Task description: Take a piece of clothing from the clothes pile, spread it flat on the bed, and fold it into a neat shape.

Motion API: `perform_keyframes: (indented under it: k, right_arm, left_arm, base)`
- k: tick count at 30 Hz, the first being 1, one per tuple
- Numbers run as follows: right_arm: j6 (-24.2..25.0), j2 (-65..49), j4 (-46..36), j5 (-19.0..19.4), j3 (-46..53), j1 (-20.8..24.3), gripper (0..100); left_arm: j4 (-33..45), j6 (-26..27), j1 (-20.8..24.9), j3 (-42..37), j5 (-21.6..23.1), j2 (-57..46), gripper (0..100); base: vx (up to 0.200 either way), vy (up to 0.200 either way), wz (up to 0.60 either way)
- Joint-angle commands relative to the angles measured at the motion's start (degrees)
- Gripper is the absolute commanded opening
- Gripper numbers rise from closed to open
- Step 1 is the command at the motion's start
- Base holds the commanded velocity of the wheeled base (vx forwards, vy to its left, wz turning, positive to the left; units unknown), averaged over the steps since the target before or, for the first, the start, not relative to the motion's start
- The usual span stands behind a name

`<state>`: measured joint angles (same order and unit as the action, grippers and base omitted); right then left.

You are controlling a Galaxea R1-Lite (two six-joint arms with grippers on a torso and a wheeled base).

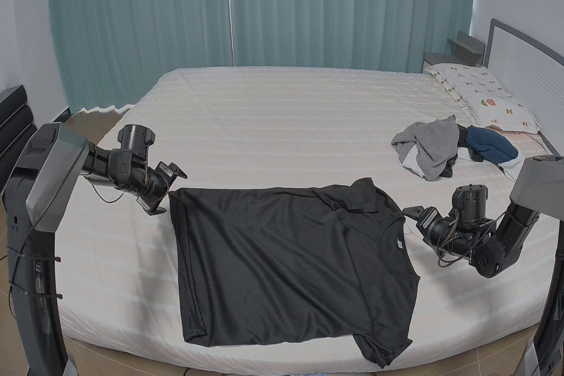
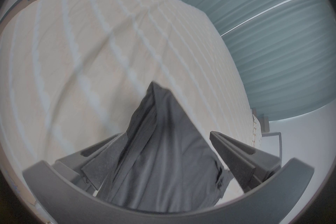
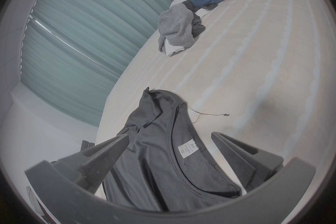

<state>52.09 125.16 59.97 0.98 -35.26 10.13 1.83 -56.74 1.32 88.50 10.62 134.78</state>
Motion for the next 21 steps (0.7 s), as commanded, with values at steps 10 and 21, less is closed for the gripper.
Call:
perform_keyframes:
  k: [10,21]
  right_arm:
    - [-1.5,-3.3,0.1,0.0,4.1,3.7,100]
    - [-1.5,-3.3,0.1,0.0,4.1,3.9,100]
  left_arm:
    - [-11.4,-1.1,0.8,-39.4,9.7,-23.2,100]
    - [-23.6,-0.7,10.2,-50.9,3.1,-20.8,100]
  base:
    - [-0.16,0.0,0.0]
    - [-0.127,0.0,0.0]
